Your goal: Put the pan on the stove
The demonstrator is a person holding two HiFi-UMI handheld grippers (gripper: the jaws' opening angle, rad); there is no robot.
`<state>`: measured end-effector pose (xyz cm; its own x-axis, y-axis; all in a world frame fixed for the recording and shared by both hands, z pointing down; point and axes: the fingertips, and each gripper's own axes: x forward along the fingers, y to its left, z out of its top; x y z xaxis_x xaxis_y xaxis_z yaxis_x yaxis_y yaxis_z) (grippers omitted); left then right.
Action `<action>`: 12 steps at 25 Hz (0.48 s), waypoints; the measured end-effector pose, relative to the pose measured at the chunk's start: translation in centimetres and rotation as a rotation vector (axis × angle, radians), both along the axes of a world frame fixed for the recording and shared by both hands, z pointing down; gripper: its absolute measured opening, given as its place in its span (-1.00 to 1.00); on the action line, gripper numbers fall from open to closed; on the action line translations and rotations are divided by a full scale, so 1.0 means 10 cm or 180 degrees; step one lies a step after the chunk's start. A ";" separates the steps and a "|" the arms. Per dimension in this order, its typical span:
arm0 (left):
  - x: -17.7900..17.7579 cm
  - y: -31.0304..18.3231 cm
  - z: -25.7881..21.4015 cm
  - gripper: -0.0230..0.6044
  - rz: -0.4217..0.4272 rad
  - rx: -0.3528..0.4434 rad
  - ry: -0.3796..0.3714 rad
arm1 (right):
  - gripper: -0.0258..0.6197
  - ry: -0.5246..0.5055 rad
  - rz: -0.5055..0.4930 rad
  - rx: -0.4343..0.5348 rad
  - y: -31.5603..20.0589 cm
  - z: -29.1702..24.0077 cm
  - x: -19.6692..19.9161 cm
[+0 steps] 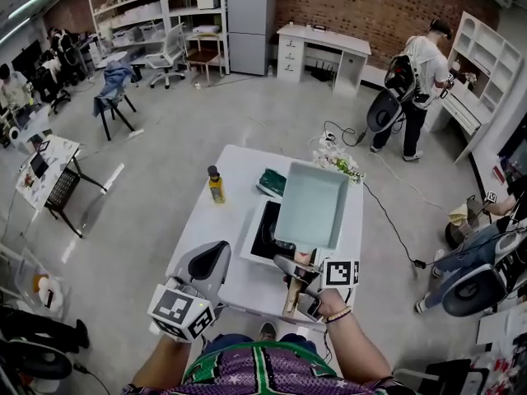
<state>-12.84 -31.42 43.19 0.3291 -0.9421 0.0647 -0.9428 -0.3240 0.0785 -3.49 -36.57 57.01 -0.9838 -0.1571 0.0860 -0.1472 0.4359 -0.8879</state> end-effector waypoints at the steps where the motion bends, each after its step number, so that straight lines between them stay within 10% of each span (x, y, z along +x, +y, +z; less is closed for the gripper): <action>1: 0.01 -0.01 0.02 -0.87 0.0006 0.0002 0.0012 | -0.71 -0.0021 -0.0003 -0.0025 -0.01 0.04 -0.01; 12: -0.12 -0.05 0.08 -0.87 -0.0179 -0.0020 -0.0081 | -0.70 0.0091 0.0049 -0.0422 -0.09 0.52 -0.09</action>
<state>-14.05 -31.91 44.03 0.2738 -0.9586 0.0782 -0.9612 -0.2700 0.0561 -4.42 -37.49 62.20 -0.9782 -0.1576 0.1348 -0.1789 0.3126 -0.9329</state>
